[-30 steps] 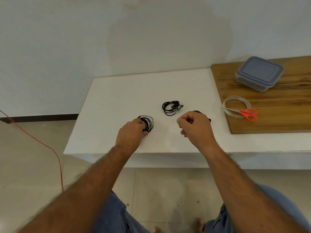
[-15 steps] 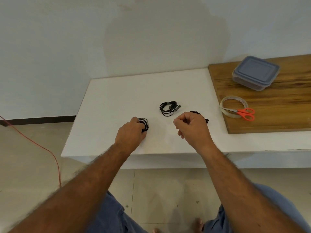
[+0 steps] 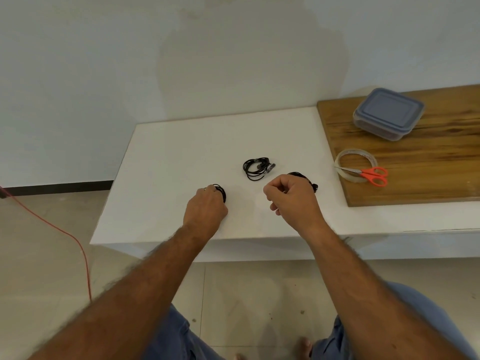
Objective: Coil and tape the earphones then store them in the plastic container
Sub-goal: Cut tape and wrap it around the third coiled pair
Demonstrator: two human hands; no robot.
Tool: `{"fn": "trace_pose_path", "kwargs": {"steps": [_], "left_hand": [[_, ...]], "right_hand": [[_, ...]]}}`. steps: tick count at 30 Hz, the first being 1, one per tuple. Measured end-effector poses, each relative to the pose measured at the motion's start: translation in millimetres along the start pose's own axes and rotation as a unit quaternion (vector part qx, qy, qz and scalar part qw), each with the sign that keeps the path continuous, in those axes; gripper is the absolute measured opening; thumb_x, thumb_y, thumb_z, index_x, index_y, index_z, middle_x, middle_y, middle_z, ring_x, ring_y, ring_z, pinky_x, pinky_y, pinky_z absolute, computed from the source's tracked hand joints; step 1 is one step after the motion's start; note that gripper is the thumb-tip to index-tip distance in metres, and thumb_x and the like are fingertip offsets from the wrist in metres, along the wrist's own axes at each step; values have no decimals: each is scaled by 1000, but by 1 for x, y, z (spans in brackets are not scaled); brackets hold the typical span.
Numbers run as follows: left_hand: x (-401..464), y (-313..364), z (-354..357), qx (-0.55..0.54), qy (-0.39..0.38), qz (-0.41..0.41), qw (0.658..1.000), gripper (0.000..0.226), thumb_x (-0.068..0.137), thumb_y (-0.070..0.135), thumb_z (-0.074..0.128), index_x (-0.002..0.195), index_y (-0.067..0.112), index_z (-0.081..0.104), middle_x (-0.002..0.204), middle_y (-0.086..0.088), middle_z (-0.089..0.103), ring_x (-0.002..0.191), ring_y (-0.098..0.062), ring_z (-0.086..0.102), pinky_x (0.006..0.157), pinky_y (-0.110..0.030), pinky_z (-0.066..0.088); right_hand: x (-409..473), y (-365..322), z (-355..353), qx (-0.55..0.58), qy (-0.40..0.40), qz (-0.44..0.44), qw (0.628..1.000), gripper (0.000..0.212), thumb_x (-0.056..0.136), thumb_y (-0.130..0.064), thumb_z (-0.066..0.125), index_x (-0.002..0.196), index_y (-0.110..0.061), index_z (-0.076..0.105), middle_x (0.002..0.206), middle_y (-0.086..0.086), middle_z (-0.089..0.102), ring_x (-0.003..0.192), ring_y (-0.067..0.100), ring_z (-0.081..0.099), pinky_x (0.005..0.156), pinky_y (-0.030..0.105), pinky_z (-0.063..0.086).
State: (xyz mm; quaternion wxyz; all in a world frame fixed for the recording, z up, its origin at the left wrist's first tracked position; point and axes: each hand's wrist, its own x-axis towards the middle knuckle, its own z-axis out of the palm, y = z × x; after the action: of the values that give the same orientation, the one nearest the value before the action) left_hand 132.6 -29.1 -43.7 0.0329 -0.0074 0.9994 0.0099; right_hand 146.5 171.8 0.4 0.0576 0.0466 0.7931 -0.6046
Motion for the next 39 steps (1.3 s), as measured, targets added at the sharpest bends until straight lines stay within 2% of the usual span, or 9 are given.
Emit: {"fn": "trace_pose_path", "kwargs": {"steps": [12,15,18,20,23,30,32,35,39], "left_hand": [[-17,2,-21,-111,-25,27,993,19,98,21,42,86,10,53,73,-2,55,66,-20,51,56,-30,34],[-18,4,-29,-169,-56,26,984,22,97,21,44,84,6,54,75,-6,60,67,-22,53,56,-33,37],[-18,6,-36,-208,-77,21,975,23,95,20,45,86,4,59,80,-10,66,71,-25,57,60,-35,41],[-19,8,-43,-230,-95,19,968,24,95,19,45,85,4,61,82,-8,67,71,-24,56,60,-33,40],[-22,13,-56,-296,-136,20,945,25,95,19,46,86,7,66,82,2,68,76,-19,58,67,-32,43],[-36,33,-93,-388,-240,52,888,24,95,26,49,92,9,66,98,-12,69,78,-16,51,69,-32,41],[-42,38,-106,-417,-264,67,867,27,91,29,50,91,6,63,92,-12,68,76,-19,45,65,-32,37],[-52,42,-124,-458,-268,82,844,22,95,20,49,92,3,62,79,2,65,73,-15,44,60,-25,35],[-71,42,-150,-508,-248,92,820,15,98,14,48,93,8,61,79,1,65,67,-8,45,56,-18,35]], "right_hand": [[-1,-2,7,82,2,-14,997,10,92,-15,62,84,-11,67,74,1,67,64,9,64,58,30,51],[-3,-1,13,91,12,-43,995,11,93,-12,61,84,-12,67,77,3,68,70,14,67,60,22,49],[-2,3,18,70,18,-63,995,11,92,-15,61,84,-15,68,79,2,70,77,18,66,67,28,52],[-1,6,19,61,27,-80,995,10,92,-17,63,83,-18,68,78,-4,68,75,12,62,71,30,51],[-2,2,20,55,33,-99,993,9,93,-18,64,84,-19,67,78,-13,66,78,1,59,72,21,48],[-12,-12,19,5,17,-148,989,9,96,-18,60,90,-14,67,87,-11,67,90,0,59,78,10,44],[-15,-18,16,-16,23,-166,986,10,97,-18,56,91,-14,64,83,-9,65,85,3,59,74,14,46],[-23,-30,10,0,23,-174,985,10,99,-21,51,91,-21,58,69,0,60,64,18,58,60,36,52],[-39,-56,2,60,48,-181,980,12,100,-15,51,91,-15,58,59,-15,53,52,4,46,52,23,40]]}}
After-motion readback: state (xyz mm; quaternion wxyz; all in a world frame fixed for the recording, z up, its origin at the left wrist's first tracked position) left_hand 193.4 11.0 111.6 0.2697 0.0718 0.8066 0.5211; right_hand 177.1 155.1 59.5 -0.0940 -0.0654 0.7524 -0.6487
